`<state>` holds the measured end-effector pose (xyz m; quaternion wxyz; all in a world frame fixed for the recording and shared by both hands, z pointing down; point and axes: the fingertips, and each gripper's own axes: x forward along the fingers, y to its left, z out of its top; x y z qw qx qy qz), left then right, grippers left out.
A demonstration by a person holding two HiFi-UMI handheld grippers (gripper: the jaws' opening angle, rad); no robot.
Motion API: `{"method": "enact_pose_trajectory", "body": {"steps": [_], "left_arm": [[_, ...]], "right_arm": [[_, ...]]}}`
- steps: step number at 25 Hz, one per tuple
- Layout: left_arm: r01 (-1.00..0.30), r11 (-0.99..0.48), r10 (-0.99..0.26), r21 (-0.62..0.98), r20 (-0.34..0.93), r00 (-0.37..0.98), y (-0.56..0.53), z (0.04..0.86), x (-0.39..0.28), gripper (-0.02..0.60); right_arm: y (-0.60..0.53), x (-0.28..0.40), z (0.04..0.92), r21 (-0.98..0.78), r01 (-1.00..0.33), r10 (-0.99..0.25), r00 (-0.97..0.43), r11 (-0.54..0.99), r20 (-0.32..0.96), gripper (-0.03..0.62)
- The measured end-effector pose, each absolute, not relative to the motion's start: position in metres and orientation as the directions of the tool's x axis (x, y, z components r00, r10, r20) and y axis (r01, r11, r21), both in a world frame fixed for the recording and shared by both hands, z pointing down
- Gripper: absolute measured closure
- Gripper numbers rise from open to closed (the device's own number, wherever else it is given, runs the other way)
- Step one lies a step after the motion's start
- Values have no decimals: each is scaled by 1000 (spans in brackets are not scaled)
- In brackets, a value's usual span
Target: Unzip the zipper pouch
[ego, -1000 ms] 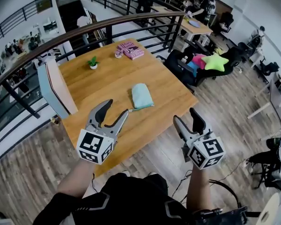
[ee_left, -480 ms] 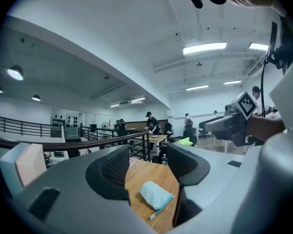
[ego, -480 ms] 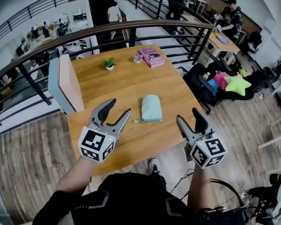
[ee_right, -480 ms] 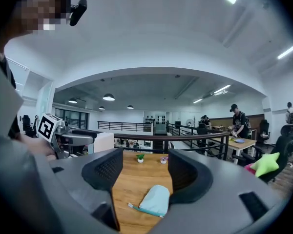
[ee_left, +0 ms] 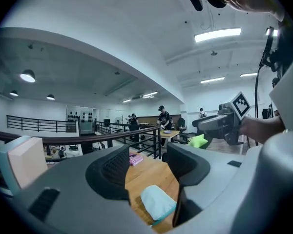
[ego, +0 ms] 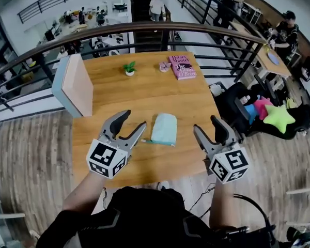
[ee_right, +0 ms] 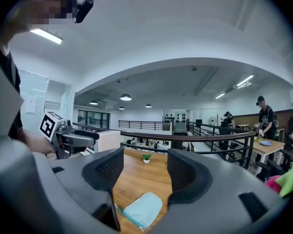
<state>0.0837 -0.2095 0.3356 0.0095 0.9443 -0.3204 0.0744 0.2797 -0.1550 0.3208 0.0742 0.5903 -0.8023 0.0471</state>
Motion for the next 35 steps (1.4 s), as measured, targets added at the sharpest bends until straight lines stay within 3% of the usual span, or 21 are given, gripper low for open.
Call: {"method": "enact_pose_trajectory", "body": {"steps": [14,24,33,35], "left_arm": [[-754,-657,-722,29,267,639,-208,397,105,327],[-768,-632,-660,105,447,604,-183,494,114,329],[-768,-623,-605,148,532,593,-165,552,129,344],[-765,-626,-591,154,547,593,-162,563,133,347]], "right_arm": [[-203,294,382,12,-832,-804,-533,555,261,322],[-215,286,508,-31,-717,-631,-633,697,448,336],[-212,288,607,-47,-611,-471,-654,790,592,379],[-208,285,625,-45,-575,-429,-659,817,617,422]]}}
